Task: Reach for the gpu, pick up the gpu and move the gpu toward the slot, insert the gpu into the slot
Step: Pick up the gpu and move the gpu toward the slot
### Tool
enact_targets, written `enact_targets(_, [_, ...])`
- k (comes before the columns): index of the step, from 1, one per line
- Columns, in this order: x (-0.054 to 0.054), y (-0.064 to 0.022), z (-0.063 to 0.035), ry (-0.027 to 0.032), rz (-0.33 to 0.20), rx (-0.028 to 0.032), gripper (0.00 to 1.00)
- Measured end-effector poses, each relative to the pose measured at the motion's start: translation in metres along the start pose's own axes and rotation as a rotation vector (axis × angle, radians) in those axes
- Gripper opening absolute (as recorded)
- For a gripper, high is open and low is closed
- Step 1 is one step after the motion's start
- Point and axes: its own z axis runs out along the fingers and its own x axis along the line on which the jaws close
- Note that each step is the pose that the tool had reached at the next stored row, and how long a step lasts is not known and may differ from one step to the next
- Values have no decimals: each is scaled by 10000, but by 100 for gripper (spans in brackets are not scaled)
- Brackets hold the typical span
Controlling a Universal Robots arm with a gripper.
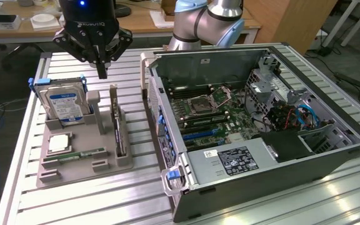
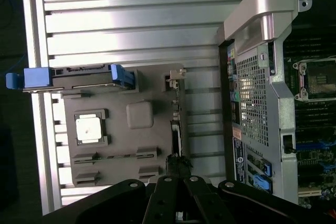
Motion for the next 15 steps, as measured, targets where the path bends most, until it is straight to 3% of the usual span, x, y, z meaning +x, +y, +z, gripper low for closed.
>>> enact_targets(7, [0,0,0,0,0,0,11])
enact_targets(8, [0,0,0,0,0,0,17])
enact_targets(9, [0,0,0,0,0,0,29])
enact_targets(11, [0,0,0,0,0,0,29])
enact_targets(14, [0,0,0,0,0,0,47])
enact_targets(15, [0,0,0,0,0,0,47])
